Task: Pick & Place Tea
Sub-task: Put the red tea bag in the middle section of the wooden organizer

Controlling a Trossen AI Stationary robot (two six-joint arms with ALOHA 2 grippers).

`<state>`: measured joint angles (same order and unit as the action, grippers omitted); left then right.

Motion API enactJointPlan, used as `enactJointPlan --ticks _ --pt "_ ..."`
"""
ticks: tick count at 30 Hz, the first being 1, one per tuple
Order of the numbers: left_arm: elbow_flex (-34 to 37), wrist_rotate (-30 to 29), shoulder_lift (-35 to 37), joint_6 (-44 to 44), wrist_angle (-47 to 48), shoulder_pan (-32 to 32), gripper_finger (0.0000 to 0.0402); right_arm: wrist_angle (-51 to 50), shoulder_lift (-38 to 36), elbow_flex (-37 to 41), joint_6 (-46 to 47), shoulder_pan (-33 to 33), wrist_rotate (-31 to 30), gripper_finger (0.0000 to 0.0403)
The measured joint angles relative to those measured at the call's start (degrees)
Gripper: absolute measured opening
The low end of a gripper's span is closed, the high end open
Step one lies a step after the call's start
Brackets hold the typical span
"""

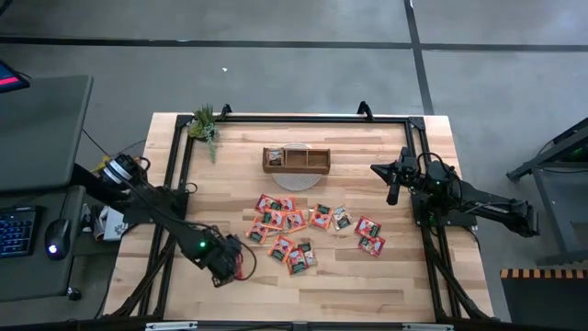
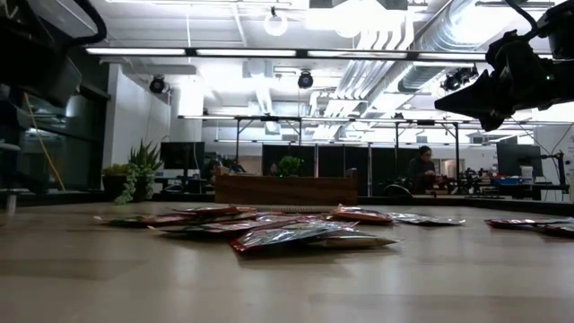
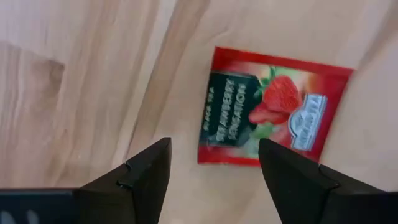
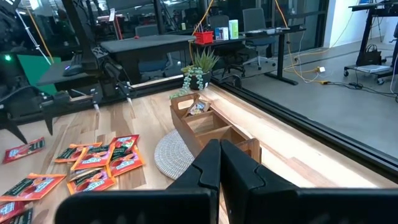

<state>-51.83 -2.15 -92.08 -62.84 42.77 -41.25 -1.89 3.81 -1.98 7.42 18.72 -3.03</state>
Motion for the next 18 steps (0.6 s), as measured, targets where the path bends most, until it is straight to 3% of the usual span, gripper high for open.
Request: enactJointPlan --ticks 18 --pt "-0.28 -0.17 -6.02 -0.17 -3.02 0.06 0.0237 0.00 -0.04 0.00 0.02 0.00 0.00 0.0000"
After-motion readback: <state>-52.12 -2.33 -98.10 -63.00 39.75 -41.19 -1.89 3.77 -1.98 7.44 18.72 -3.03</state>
